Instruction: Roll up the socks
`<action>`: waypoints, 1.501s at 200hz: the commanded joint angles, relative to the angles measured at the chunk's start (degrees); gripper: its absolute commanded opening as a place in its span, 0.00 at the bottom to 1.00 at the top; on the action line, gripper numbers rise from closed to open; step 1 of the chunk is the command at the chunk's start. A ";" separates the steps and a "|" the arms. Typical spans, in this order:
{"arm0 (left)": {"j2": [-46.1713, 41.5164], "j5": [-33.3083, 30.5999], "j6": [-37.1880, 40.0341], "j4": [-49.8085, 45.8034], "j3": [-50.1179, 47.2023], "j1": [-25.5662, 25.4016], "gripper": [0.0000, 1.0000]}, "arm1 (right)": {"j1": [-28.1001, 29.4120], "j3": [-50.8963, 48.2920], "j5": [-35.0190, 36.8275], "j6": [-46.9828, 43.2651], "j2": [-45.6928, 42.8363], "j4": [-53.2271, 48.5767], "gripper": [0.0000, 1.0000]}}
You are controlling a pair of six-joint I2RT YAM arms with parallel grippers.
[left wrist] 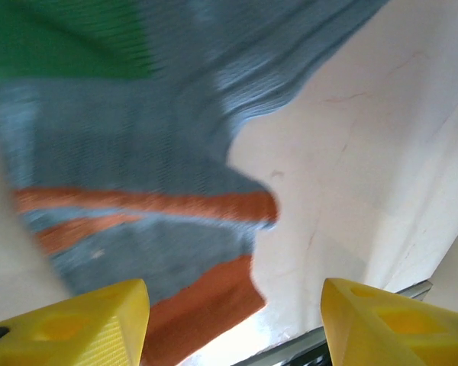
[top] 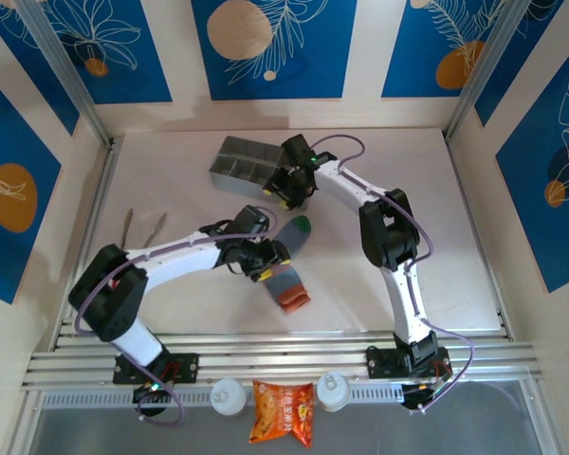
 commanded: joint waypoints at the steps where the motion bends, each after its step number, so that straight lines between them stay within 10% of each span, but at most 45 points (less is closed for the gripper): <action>1: 4.80 1.48 1.81 1.44 4.47 -1.57 0.60 | -2.17 3.19 -2.48 -7.02 0.60 -4.37 0.52; 74: 10.14 1.58 4.18 -2.42 2.71 -2.82 0.56 | 3.42 -18.14 -1.96 -9.19 -15.53 -0.28 0.52; 133: 3.29 0.31 3.44 -3.50 -5.21 -0.50 0.56 | 8.98 -23.36 0.00 -7.97 -12.06 1.19 0.52; 247: -6.55 0.02 10.07 -10.37 -13.36 14.38 0.56 | 12.42 20.24 -9.92 -10.56 18.27 -10.36 0.53; 300: -7.35 1.81 9.38 -6.27 -10.30 15.89 0.60 | 12.77 12.93 -8.43 -21.06 3.40 -1.52 0.58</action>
